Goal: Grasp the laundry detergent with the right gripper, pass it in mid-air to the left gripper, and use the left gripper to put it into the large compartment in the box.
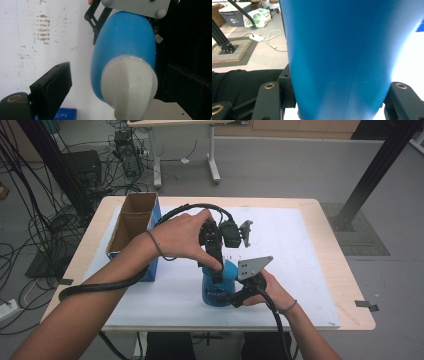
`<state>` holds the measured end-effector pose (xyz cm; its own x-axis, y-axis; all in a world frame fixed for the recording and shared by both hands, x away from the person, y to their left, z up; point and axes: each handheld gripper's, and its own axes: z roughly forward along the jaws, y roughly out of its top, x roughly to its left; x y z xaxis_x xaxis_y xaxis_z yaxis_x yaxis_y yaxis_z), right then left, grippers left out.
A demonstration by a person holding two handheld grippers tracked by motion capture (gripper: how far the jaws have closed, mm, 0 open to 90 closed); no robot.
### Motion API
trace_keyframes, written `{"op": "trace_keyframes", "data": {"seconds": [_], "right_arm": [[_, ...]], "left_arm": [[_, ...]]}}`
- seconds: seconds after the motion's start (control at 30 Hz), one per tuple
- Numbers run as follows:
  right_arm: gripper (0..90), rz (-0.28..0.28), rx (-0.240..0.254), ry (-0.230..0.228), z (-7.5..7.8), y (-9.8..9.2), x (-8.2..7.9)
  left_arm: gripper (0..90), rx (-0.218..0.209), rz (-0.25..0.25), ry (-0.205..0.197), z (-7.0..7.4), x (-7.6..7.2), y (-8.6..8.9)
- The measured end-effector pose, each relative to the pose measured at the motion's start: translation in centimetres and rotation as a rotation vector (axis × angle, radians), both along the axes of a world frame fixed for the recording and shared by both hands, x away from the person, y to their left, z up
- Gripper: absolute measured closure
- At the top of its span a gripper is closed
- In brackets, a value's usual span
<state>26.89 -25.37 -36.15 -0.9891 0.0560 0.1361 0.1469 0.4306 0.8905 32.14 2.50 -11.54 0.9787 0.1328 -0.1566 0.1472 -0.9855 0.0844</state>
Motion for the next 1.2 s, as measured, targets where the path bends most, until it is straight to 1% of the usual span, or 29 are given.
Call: {"op": "trace_keyframes", "data": {"seconds": [0.63,0.67,0.87,1.2], "right_arm": [[40.8,-0.005,0.002,-0.001,-0.04,-0.03,-0.07],[40.8,-0.005,0.003,-0.001,-0.04,-0.03,-0.08],[40.8,-0.005,0.004,-0.002,-0.06,0.04,-0.10],[40.8,-0.007,0.003,-0.003,-0.03,-0.02,-0.14]], "left_arm": [[8.8,-0.002,0.005,0.001,-0.14,-0.01,0.10],[8.8,0.002,0.005,0.000,-0.08,-0.01,0.03],[8.6,-0.007,0.004,-0.003,0.11,-0.12,0.08],[8.5,-0.002,0.004,-0.004,0.15,-0.08,-0.13]]}}
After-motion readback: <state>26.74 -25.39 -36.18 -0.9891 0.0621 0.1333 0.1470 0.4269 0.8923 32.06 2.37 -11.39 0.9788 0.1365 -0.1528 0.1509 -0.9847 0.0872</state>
